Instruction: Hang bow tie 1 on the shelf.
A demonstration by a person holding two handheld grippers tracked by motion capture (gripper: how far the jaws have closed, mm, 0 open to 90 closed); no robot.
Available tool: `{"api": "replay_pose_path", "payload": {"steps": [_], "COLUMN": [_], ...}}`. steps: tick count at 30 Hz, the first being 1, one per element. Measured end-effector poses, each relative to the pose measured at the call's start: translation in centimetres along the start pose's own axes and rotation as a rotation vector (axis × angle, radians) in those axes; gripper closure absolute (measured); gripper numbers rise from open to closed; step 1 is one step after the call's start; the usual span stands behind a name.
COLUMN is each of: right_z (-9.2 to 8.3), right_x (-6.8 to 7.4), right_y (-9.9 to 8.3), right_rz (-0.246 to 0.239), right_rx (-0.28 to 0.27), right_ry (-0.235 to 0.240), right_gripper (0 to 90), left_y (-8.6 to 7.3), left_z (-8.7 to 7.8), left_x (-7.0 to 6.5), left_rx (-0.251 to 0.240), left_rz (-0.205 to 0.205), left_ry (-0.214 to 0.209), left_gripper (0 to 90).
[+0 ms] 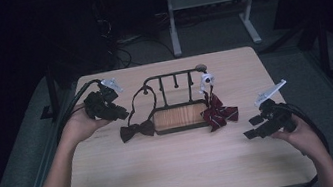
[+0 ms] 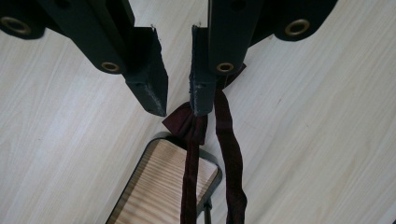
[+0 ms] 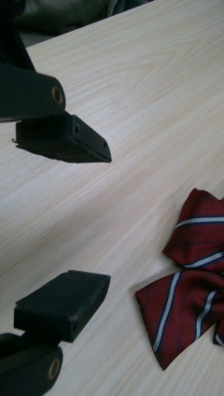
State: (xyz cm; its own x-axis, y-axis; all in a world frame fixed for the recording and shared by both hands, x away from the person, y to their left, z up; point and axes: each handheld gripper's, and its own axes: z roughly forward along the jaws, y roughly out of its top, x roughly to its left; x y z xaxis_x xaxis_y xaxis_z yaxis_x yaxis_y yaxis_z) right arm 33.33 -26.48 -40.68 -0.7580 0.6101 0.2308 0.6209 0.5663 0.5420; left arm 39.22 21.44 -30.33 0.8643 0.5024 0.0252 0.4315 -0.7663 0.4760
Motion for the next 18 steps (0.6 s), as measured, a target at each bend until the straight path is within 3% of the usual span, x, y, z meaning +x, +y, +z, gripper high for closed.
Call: {"api": "replay_pose_path", "payload": {"steps": [18], "right_z": [-0.1], "right_x": [-0.4], "right_y": [-0.4], "right_rz": [0.014], "right_rx": [0.006], "right_ry": [-0.004], "right_gripper": [33.6], "left_y": [-2.7], "left_z": [0.5], "left_x": [-1.0], "left_rx": [-0.03], "left_rz": [-0.003], "left_ry": [-0.024], "left_gripper": [73.4]}}
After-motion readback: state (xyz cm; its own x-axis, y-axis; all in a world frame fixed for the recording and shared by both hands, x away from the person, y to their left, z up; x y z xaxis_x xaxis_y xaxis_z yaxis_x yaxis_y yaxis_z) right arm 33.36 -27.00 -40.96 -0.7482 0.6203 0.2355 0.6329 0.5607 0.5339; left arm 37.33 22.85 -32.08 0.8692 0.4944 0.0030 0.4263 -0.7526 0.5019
